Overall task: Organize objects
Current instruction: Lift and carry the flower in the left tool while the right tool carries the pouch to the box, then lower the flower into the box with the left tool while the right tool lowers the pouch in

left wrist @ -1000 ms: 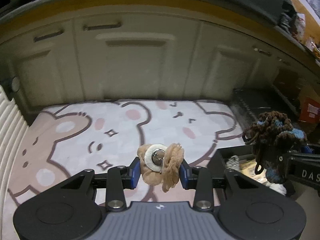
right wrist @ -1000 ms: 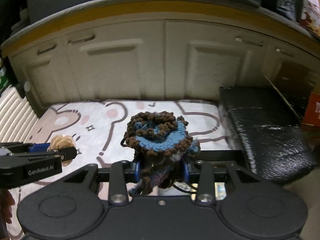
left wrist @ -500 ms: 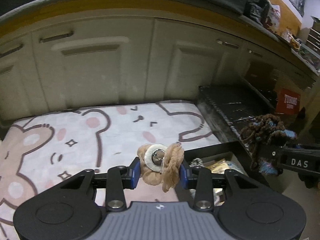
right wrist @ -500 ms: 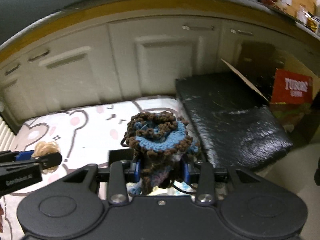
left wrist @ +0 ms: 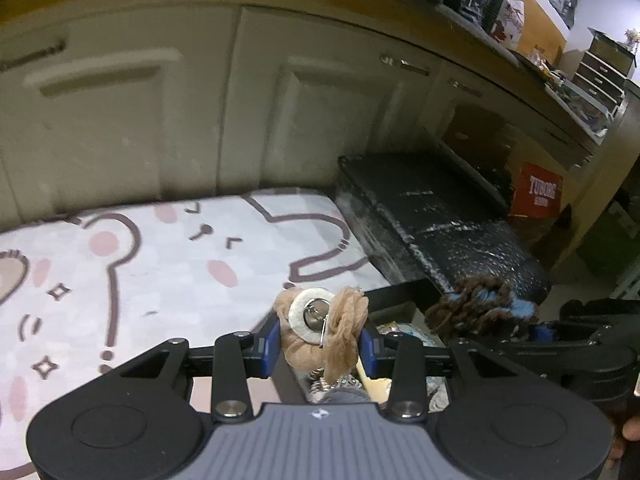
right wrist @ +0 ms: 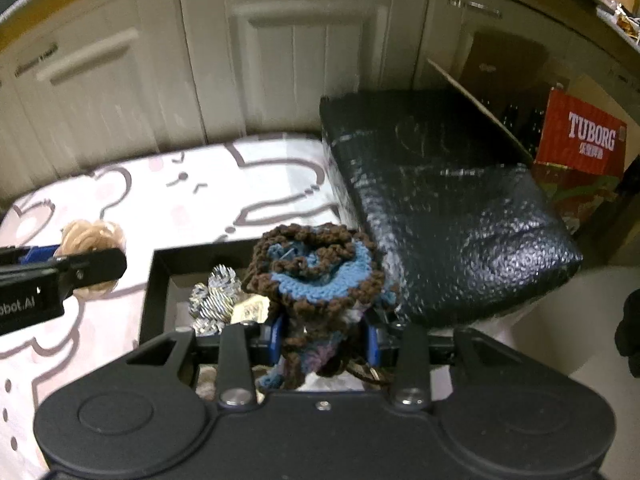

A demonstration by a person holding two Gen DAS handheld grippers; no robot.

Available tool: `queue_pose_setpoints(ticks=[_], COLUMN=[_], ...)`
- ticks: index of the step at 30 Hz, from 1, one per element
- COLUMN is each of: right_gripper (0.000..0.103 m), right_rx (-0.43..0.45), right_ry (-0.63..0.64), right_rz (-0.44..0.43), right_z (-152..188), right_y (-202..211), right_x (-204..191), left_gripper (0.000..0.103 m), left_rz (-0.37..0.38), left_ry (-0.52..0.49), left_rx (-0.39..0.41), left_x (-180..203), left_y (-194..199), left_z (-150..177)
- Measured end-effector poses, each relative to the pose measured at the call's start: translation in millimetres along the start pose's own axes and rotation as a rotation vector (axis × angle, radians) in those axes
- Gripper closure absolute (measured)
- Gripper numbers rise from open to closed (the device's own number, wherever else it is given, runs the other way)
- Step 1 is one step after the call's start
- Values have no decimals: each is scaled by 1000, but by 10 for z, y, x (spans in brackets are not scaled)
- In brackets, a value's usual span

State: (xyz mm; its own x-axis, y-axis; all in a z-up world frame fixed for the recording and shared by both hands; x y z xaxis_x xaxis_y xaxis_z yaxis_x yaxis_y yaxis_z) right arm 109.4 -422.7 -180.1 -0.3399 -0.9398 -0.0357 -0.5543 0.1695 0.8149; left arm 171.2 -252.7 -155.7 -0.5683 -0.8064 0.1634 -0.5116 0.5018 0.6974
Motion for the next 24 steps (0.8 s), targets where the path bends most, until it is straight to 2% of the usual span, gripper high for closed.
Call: queue_pose_setpoints(ticks=[6,18,21,22,24], right_gripper=[64,63,58,54,52], right_rx=[-56,-148,-159,-155,-129], right_ry=[20,16,18,19,24], right_rz=[13,-5,-26,-28,-25], right_z=[80,231,250,245,214], right_y=[-130,-356,-376,-363,-307], right_x=[10,127,121,116,108], left_gripper=[63,62,55,51,48], left_rz=[29,-29,-41,-46,-45], left_ry=[1,-30,-31,-31,-25], left_rx=[-28,-87,-88,-86,-78], left_x=[35,42,47,48,50], left_y=[-253,-606,-635,-638,-634], left_z=[24,115,126,126,116])
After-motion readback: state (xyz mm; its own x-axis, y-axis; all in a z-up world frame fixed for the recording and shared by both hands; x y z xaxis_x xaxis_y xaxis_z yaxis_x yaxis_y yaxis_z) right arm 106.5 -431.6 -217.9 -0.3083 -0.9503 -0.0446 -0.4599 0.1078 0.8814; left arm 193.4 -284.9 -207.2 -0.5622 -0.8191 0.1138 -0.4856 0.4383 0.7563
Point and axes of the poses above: each gripper's, at about its wrist camera, not at the fingertips, and y roughly against the way its jaws point, x to its right, z to its underside, the point moved 5 cm from there along -y, roughly the way its jaws point, and after that the axes turned 6 degrees about -y, right-handed, at the moved point
